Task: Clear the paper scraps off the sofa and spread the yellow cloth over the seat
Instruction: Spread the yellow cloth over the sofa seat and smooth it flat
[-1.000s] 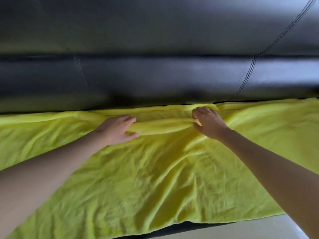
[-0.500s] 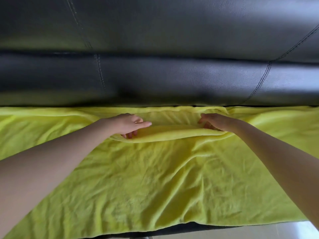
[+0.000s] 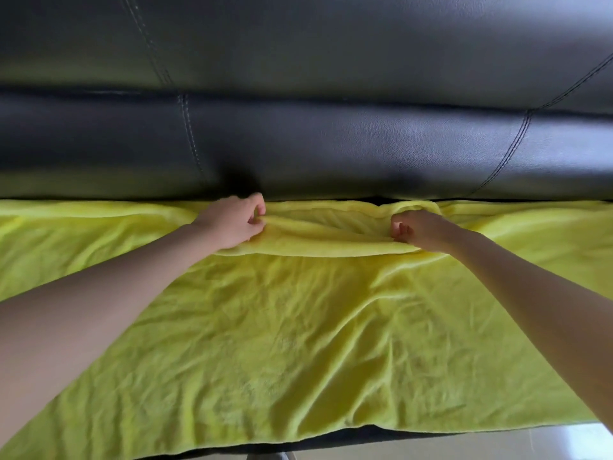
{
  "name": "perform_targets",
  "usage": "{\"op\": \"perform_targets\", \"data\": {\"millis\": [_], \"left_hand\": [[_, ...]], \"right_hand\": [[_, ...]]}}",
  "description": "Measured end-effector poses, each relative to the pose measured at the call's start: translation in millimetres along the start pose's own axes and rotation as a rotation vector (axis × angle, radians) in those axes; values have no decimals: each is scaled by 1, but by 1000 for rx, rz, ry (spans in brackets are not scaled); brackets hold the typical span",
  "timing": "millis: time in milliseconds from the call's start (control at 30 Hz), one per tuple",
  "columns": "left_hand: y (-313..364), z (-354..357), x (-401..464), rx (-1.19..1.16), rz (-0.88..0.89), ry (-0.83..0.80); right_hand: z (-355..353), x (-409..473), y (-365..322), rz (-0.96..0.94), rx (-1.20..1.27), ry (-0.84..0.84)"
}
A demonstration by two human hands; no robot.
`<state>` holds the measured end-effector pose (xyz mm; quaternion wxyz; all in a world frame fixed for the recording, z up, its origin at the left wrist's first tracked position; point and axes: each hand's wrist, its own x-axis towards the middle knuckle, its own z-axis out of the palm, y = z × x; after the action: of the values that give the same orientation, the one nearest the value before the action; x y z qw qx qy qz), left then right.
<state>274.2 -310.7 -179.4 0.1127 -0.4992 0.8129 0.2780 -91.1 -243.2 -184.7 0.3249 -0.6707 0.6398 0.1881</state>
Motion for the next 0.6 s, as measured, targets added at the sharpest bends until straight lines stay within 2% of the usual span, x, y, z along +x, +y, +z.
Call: {"op": "perform_targets", "data": {"millis": [67,133,300,400,467,600], "left_hand": [[4,0,1,-16,-1,76],[8,5,-1,-35,-7,140],[14,25,-8,-152,7,414],[19,34,-12,-203,16,509],[21,40,-15,-215,41,491],[15,52,-22,-110,147,305]], "right_hand": [[-5,2,0,26,27,98],[-9,5,0,44,122,126],[-6,7,-11,38,246,-96],[-4,7,-17,-9,280,-137],[-4,7,-20,-50,269,-93],[-6,7,-23,-69,265,-12]]}}
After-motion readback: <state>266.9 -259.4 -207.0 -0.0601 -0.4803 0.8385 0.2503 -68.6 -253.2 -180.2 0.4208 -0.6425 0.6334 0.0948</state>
